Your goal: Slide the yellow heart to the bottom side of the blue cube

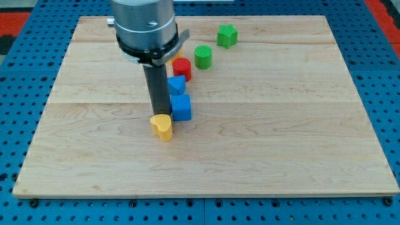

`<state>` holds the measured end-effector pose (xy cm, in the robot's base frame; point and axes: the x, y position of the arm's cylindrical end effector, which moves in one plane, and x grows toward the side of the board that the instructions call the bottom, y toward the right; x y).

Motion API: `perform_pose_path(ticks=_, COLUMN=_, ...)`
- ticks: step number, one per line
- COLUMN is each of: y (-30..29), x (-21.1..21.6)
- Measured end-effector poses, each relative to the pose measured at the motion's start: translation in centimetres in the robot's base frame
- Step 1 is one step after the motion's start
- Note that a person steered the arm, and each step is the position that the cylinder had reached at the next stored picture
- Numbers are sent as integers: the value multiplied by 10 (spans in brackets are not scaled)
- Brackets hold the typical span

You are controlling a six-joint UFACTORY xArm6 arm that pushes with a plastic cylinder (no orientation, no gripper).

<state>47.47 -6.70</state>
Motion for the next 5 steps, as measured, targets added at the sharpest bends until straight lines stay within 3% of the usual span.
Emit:
perform_pose_path(ticks=3, y=-44, x=38)
perform_pose_path(ticks=5, y=21, x=65)
